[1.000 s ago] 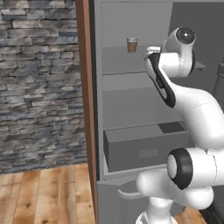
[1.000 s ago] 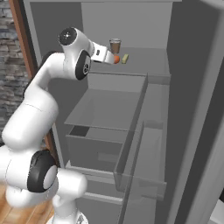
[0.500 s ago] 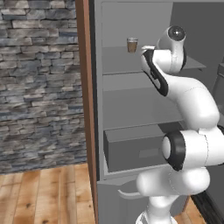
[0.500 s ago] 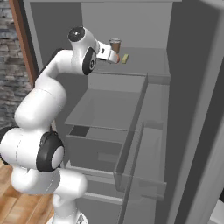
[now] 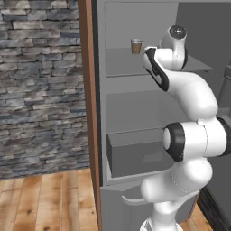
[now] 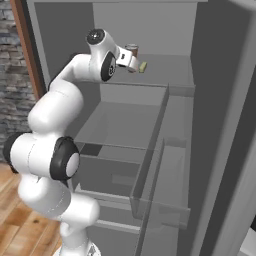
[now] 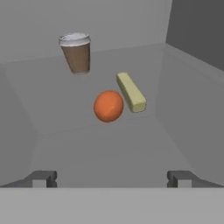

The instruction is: Pick the egg and butter from the fridge and place them by the bowl for mixing.

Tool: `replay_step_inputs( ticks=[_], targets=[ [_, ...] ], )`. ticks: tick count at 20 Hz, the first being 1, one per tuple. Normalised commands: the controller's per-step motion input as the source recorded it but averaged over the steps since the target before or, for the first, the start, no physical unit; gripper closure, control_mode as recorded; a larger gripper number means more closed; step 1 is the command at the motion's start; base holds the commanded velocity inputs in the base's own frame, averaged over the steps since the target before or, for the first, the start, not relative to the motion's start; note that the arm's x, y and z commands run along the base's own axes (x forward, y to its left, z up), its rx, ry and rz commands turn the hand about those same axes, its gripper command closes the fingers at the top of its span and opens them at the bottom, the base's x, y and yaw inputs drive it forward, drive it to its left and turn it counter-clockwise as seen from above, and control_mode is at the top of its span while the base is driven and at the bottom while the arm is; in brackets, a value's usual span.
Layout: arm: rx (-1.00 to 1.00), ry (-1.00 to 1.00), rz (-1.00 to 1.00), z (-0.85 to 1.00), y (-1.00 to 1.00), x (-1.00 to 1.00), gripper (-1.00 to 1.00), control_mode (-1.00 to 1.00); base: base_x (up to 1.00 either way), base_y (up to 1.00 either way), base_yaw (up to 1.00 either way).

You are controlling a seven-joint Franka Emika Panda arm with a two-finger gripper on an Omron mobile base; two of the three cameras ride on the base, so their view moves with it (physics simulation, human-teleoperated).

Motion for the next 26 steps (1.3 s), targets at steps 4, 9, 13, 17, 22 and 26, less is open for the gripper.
replay_step_inputs(
  ticks=[4,9,13,17,22,26],
  targets=[
    [0.00,0.00,0.00,-0.11,-0.03,0.39,-1.00,-1.00,0.00,0.00,0.00],
    [0.02,0.00,0.00,-0.03,0.00,0.51,-1.00,-1.00,0.00,0.00,0.00],
    [0.00,0.02,0.00,-0.05,-0.03,0.51,-1.00,-1.00,0.00,0.00,0.00],
    [0.00,0.00,0.00,-0.08,-0.02,0.41,-1.00,-1.00,0.00,0.00,0.00],
    [0.00,0.00,0.00,-0.12,-0.09,0.39,-1.00,-1.00,0.00,0.00,0.00],
    [0.00,0.00,0.00,-0.18,-0.12,0.26,-1.00,-1.00,0.00,0.00,0.00]
  ],
)
